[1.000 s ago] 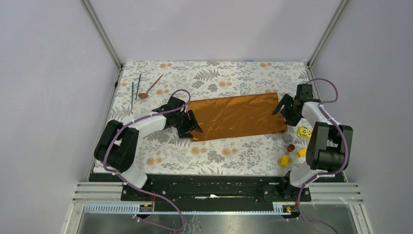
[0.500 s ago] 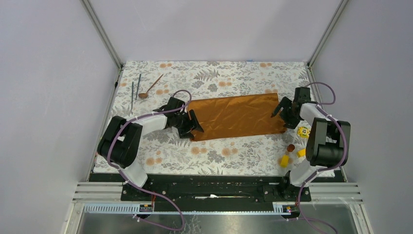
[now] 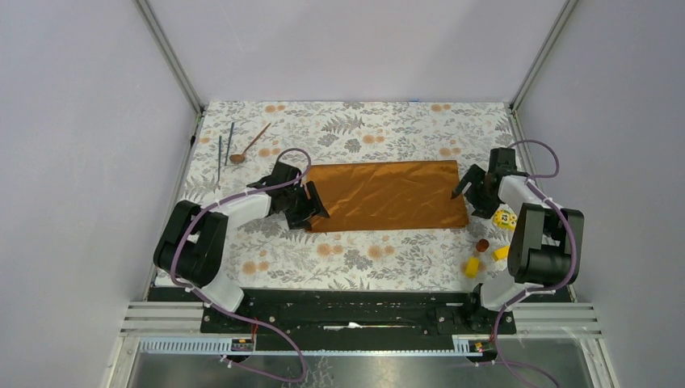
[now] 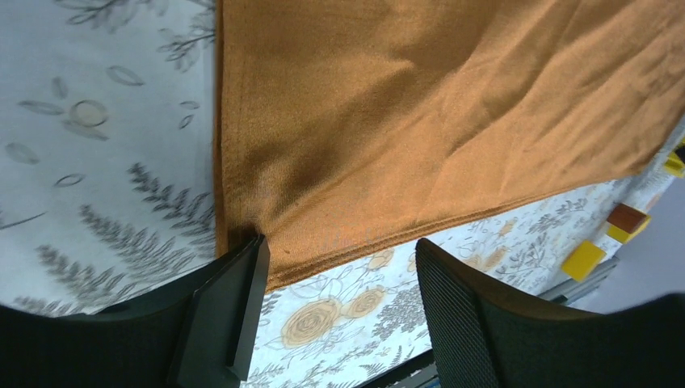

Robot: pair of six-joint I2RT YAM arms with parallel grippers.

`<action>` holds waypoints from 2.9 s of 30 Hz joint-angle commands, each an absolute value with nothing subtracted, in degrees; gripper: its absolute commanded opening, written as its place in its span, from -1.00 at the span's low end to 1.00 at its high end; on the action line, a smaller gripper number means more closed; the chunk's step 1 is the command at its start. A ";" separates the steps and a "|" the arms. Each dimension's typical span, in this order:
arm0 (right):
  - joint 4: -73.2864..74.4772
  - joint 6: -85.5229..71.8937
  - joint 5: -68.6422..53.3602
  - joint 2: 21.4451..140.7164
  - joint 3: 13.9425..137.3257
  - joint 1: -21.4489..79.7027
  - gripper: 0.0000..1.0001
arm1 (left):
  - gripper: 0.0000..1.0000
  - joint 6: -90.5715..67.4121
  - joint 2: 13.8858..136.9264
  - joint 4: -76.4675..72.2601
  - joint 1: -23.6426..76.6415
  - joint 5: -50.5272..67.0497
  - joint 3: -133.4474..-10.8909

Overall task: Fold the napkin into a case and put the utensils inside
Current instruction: Smooth out the rectangle-folded napkin at the center of the board.

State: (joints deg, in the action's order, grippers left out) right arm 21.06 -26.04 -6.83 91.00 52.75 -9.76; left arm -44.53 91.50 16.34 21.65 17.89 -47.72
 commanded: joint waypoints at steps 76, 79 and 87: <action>-4.25 -31.66 -40.05 120.18 81.98 -12.23 0.99 | 0.94 -52.72 121.35 -1.44 9.49 31.90 -82.71; -4.14 -32.85 -41.72 117.20 81.19 -10.33 0.99 | 0.95 -51.63 120.91 2.15 9.41 31.88 -85.96; -10.50 -37.23 -45.48 118.87 75.94 -7.62 0.99 | 0.95 -50.11 123.97 5.61 8.33 29.26 -86.99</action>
